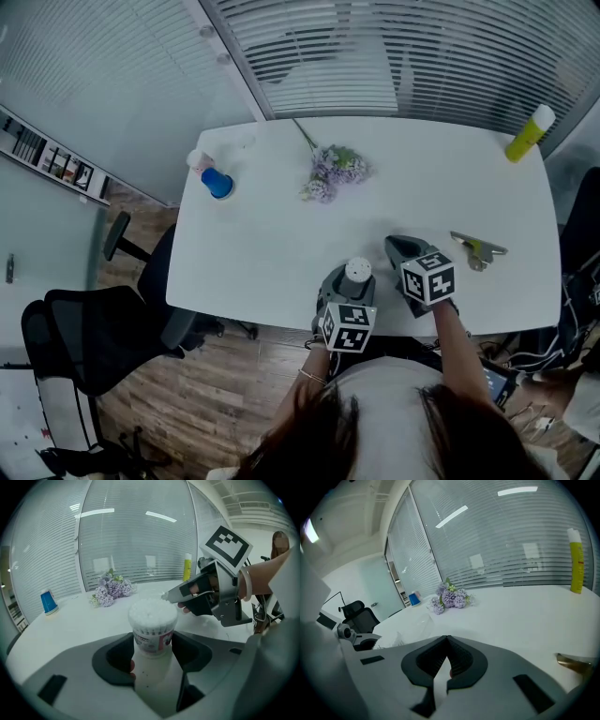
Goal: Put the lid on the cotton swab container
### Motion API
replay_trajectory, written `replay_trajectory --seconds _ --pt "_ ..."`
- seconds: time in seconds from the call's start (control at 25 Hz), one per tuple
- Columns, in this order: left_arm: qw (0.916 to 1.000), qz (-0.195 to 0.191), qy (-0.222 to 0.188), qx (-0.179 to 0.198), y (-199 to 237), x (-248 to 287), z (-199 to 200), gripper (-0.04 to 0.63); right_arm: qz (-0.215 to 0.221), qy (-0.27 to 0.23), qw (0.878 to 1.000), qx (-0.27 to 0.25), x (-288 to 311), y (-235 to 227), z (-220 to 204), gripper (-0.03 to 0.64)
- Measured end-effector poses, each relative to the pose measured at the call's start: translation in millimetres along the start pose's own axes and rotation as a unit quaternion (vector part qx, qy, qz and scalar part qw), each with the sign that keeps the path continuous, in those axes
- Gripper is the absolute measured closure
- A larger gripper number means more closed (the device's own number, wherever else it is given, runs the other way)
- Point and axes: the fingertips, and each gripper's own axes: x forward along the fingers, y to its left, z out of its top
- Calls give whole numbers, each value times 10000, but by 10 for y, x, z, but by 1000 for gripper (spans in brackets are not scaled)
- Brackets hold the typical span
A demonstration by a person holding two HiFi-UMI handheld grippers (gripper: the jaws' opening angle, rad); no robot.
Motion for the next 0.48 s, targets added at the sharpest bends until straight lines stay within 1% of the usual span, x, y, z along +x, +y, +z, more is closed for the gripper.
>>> replay_trajectory --seconds 0.2,0.48 --pt "10000 2 -5 20 4 -1 -3 327 161 -66 9997 178 28 47 28 589" --pt "10000 -22 1 42 11 0 -8 328 280 -320 9978 511 -20 54 123 589"
